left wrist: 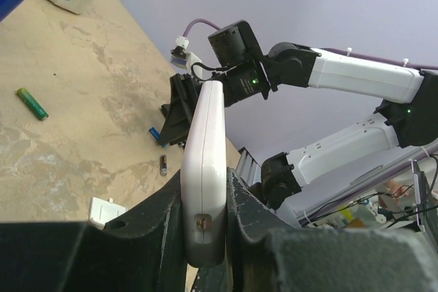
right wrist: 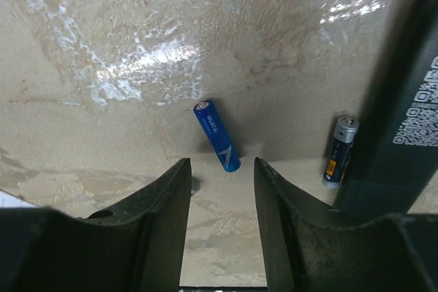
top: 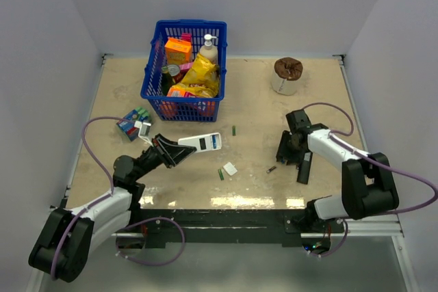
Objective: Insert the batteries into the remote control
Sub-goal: Adjust the battery at the center of the board.
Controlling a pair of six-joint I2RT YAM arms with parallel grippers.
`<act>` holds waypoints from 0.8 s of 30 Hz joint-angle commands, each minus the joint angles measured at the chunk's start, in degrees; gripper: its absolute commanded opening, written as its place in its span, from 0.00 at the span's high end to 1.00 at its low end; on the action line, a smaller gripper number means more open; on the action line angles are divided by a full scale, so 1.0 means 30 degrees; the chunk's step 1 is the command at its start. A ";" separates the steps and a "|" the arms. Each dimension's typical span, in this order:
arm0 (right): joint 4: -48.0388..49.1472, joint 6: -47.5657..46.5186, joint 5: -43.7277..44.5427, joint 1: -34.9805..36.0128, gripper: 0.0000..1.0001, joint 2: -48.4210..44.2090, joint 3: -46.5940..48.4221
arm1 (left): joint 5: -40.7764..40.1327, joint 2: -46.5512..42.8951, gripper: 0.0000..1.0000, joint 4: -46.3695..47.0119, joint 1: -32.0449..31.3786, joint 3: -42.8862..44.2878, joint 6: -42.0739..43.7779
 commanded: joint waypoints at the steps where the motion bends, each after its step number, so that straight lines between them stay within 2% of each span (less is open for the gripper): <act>1: 0.1165 0.0188 -0.1055 -0.0096 0.56 0.0319 -0.0280 | -0.0274 -0.0233 1.00 0.0497 0.0000 -0.0565 0.0940; 16: 0.3918 0.0831 -0.5448 -0.0038 0.59 0.1638 0.0129 | -0.0274 -0.0058 1.00 0.0204 0.0000 0.0050 0.1204; 24: 0.4798 0.0890 -0.5890 0.0371 0.55 0.2750 0.1066 | -0.0304 -0.0087 1.00 0.0145 0.0000 0.0079 0.1204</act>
